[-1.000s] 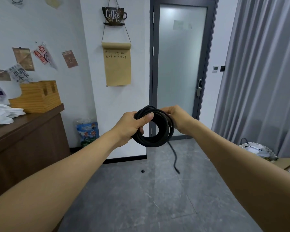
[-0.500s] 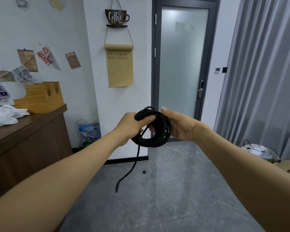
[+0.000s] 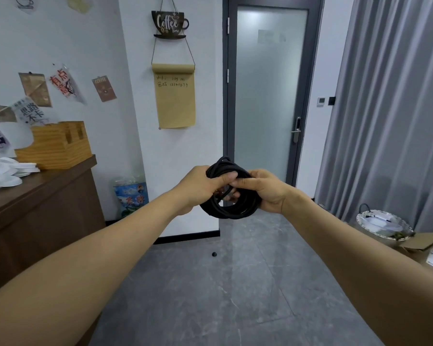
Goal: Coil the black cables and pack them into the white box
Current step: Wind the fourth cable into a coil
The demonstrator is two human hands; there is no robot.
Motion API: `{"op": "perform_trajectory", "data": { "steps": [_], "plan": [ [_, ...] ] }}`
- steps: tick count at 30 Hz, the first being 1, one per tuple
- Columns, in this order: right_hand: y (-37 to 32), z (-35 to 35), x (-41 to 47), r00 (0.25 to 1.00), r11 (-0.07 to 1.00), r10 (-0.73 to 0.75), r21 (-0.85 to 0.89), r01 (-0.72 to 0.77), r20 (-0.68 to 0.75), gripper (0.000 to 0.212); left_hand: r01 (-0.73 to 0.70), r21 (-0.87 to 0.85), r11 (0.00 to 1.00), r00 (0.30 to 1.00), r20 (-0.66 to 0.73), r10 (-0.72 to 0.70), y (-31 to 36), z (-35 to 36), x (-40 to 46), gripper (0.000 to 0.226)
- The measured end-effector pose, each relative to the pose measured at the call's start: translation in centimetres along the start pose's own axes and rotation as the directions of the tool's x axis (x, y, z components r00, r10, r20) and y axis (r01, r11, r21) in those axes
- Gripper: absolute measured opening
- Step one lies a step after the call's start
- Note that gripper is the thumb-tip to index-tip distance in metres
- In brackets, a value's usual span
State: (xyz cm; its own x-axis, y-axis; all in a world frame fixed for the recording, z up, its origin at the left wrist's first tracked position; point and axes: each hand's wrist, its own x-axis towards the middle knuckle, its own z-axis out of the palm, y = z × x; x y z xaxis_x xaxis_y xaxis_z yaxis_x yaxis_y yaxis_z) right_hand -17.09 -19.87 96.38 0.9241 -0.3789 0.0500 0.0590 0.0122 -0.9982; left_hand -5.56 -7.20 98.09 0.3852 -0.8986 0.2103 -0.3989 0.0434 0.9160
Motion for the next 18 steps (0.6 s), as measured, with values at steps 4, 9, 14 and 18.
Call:
{"op": "perform_trajectory", "data": {
  "steps": [4,9,14,18],
  "plan": [
    [0.2,0.0,-0.1,1.000,1.000,-0.010,0.013,0.010,-0.005,0.011,0.076,-0.087,0.993,0.997,-0.020,-0.078,-0.6,0.3,0.0,0.032],
    [-0.7,0.6,0.2,0.930,0.790,-0.270,-0.609,0.065,-0.251,0.026,0.114,-0.170,0.979,0.975,-0.168,-0.143,-2.3,0.1,0.7,0.031],
    [-1.9,3.6,0.0,0.841,0.542,-0.509,-0.827,0.147,-0.184,0.012,0.082,-0.125,0.989,0.923,-0.365,-0.122,-2.8,-1.2,2.3,0.037],
    [-1.5,4.8,1.6,0.910,0.539,-0.322,-0.841,-0.049,-0.260,0.039,0.077,0.150,0.986,0.900,-0.436,-0.004,-2.6,-1.1,3.1,0.043]
  ]
}}
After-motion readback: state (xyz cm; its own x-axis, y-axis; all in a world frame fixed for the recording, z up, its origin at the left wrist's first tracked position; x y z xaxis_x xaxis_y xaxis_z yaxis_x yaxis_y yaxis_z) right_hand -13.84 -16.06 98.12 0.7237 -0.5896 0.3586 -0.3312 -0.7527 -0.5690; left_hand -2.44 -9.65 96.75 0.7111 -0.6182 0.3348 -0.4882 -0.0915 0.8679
